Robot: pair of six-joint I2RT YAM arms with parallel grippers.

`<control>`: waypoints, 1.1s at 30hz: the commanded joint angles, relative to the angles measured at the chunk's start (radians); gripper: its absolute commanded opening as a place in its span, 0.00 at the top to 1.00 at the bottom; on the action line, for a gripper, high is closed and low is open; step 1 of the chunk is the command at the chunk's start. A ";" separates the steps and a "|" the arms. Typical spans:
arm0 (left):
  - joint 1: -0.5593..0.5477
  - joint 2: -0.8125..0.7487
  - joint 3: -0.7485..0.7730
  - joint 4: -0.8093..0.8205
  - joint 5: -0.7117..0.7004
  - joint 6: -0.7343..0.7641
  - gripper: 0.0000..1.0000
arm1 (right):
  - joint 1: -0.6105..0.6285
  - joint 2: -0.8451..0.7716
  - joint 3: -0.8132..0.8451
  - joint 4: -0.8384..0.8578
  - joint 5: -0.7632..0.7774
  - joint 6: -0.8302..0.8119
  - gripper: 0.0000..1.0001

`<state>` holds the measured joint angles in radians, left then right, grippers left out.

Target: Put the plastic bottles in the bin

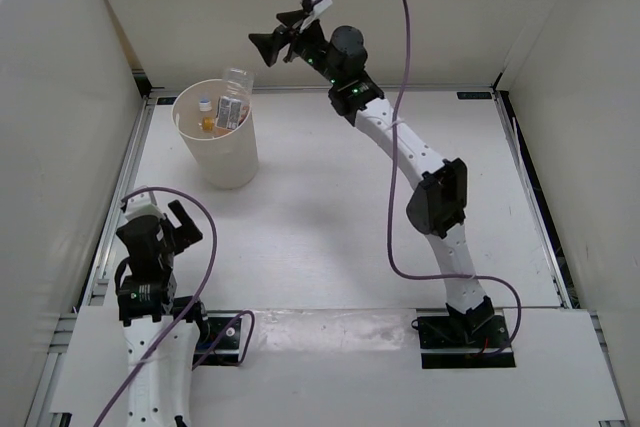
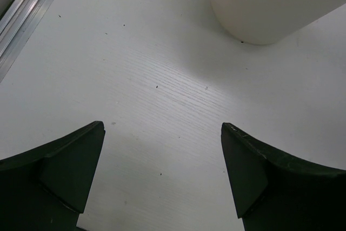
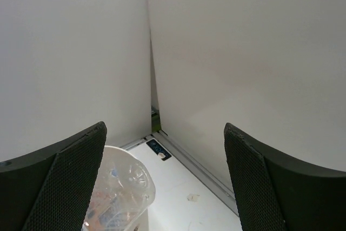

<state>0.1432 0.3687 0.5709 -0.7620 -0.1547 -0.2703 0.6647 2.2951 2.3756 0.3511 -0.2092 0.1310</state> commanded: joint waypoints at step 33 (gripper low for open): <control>0.007 0.403 0.121 0.245 0.151 -0.024 0.01 | -0.654 -0.434 -0.591 -1.486 -0.079 -0.301 0.10</control>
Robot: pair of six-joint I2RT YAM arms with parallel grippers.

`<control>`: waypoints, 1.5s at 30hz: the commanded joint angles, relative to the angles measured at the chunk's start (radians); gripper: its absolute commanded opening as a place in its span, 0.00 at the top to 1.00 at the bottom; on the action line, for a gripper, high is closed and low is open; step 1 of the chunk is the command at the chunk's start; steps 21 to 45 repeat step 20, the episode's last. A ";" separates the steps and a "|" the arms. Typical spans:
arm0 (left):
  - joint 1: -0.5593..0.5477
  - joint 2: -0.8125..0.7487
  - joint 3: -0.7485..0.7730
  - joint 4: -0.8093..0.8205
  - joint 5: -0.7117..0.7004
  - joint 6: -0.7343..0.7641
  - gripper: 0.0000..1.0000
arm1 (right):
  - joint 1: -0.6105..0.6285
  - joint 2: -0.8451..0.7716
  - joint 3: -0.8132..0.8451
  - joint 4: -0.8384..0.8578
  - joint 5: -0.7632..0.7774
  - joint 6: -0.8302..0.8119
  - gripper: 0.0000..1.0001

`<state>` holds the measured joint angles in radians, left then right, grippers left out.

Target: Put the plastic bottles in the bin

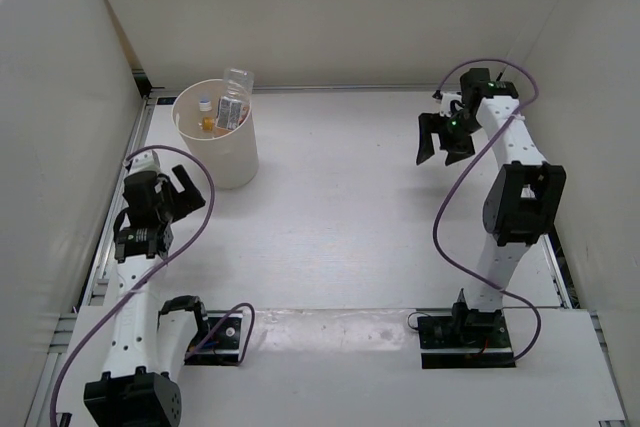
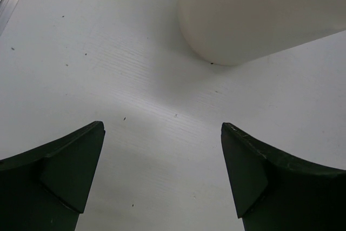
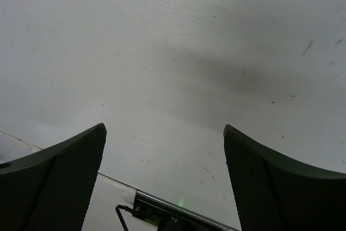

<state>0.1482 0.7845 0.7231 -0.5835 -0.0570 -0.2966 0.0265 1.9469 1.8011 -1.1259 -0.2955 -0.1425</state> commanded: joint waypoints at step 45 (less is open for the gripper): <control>-0.006 0.325 0.041 0.281 0.100 0.053 0.01 | -0.126 -0.345 -0.336 0.170 0.116 0.041 0.10</control>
